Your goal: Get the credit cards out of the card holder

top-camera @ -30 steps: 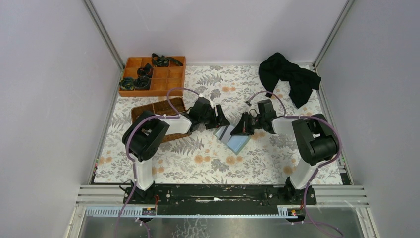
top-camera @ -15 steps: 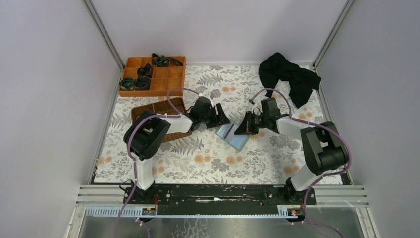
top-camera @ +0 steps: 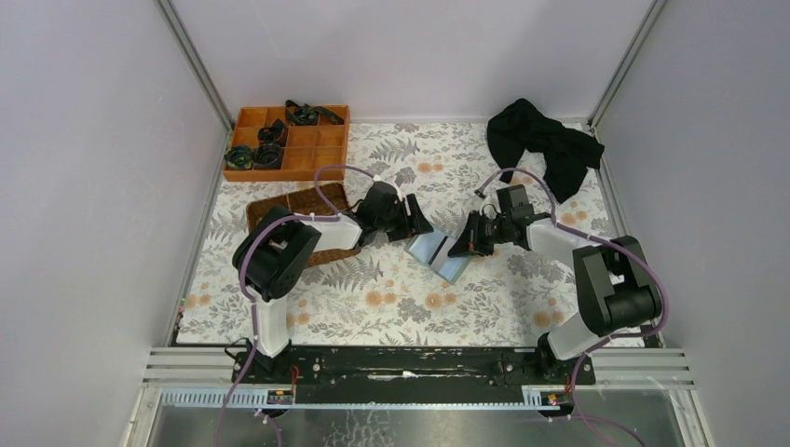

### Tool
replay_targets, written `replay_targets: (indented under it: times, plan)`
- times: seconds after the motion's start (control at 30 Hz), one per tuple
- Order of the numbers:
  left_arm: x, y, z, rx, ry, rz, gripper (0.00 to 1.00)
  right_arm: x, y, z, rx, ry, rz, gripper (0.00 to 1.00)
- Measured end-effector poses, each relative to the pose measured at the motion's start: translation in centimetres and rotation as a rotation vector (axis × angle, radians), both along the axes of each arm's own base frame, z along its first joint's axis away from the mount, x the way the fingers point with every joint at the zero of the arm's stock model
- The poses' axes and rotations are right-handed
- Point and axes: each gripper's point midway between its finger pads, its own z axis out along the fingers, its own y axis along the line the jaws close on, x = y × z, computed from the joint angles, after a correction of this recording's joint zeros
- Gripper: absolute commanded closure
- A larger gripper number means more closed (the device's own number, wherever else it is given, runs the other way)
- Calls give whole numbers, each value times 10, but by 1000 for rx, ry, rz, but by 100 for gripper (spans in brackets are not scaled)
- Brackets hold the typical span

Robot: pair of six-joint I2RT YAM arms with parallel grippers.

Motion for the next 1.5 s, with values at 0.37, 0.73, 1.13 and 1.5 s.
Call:
replay_targets:
  times: [0.37,0.73,1.13,1.5]
  plan:
    - [1,3,7,-6,-21,12,20,-5,-14,46,-31,-132,-21,100]
    - [-18,18,49,-86,-112,-42,25,-13,-10,78,53,-203,18,100]
    - [-58,-17,122,-448,-296,-326,21,-21,2,105,180,-271,87,100]
    - [-95,-32,157,-688,-328,-527,67,-25,7,114,238,-277,114,100]
